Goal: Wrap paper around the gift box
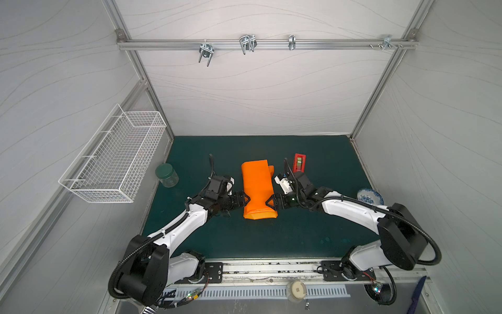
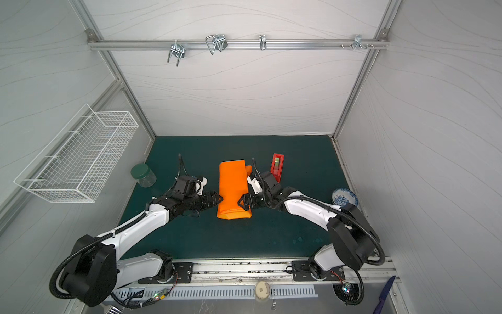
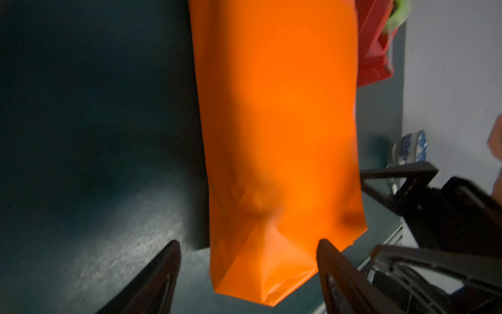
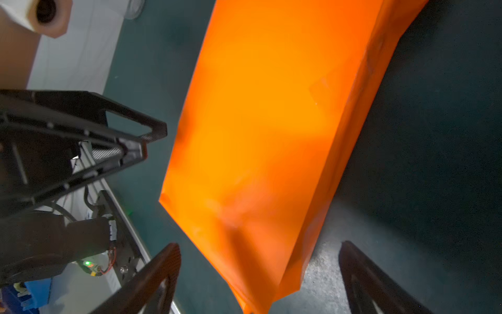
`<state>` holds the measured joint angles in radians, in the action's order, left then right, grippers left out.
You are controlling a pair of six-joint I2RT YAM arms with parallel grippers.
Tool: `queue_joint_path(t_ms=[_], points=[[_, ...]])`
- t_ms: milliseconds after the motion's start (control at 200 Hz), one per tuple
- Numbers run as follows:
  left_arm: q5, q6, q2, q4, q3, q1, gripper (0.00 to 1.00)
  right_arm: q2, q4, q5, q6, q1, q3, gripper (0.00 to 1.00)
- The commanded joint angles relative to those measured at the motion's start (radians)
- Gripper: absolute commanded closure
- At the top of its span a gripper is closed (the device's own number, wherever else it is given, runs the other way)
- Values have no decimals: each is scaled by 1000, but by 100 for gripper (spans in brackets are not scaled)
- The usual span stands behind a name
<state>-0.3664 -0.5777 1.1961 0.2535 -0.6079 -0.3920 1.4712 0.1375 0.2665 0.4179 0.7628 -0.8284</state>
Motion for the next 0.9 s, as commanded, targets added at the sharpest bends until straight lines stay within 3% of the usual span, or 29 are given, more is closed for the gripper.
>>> queue_joint_path(t_ms=[0, 235, 895], points=[[69, 62, 3, -19, -11, -28, 21, 34, 5, -45, -32, 17, 9, 11], [58, 105, 52, -41, -13, -71, 27, 81, 4, -96, -61, 17, 6, 19], [249, 81, 194, -127, -14, -146, 35, 151, -34, -222, -82, 50, -4, 41]])
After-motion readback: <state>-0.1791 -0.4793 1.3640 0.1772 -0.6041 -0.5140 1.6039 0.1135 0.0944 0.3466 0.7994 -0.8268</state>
